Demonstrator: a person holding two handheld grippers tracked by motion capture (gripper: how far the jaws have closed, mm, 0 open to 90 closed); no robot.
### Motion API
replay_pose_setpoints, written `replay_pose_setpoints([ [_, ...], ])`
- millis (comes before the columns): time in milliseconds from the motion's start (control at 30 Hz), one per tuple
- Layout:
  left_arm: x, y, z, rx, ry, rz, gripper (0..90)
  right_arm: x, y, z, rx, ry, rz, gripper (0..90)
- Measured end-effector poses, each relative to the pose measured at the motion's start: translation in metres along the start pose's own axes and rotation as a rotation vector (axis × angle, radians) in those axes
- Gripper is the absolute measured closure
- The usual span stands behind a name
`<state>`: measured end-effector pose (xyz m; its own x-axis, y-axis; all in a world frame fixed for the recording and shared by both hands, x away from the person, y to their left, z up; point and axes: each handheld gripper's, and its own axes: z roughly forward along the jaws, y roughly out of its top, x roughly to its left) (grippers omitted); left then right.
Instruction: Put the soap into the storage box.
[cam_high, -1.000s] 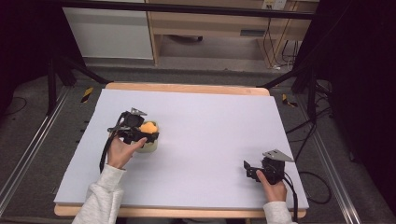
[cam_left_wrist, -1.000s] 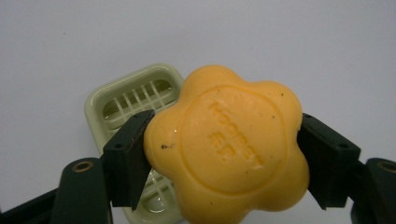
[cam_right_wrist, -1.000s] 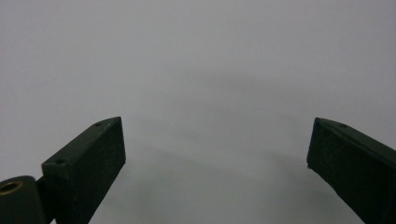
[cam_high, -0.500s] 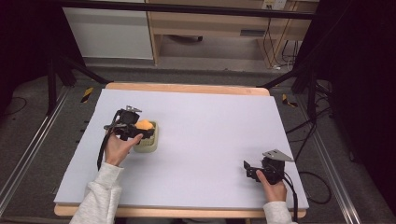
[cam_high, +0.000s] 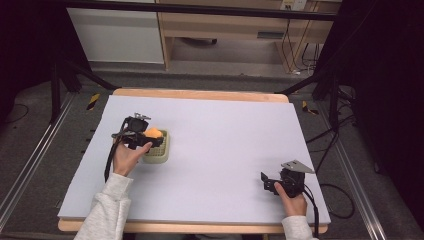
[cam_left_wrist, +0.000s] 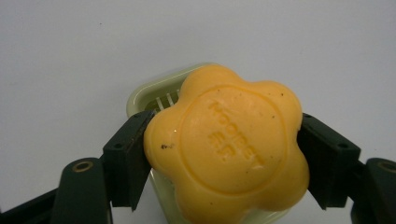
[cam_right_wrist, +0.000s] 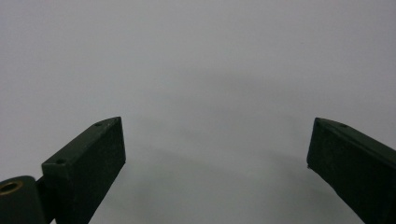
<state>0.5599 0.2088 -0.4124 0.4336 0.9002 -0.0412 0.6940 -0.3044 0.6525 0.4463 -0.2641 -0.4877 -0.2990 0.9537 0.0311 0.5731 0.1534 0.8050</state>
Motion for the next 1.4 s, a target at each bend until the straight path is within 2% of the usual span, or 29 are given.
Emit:
replay_pose_setpoints([
  [733,-0.003,-0.006,0.021,0.075,0.020,0.028,26.8,0.000,0.000,0.000,0.001,0.001,0.000,4.8],
  [1133,-0.002,-0.008,0.025,0.087,0.025,0.026,26.7,0.000,0.000,0.000,0.000,0.001,0.000,4.8],
  [1400,-0.006,-0.008,0.029,0.097,0.032,0.041,26.6,0.000,0.000,0.000,0.001,0.001,0.000,4.8],
])
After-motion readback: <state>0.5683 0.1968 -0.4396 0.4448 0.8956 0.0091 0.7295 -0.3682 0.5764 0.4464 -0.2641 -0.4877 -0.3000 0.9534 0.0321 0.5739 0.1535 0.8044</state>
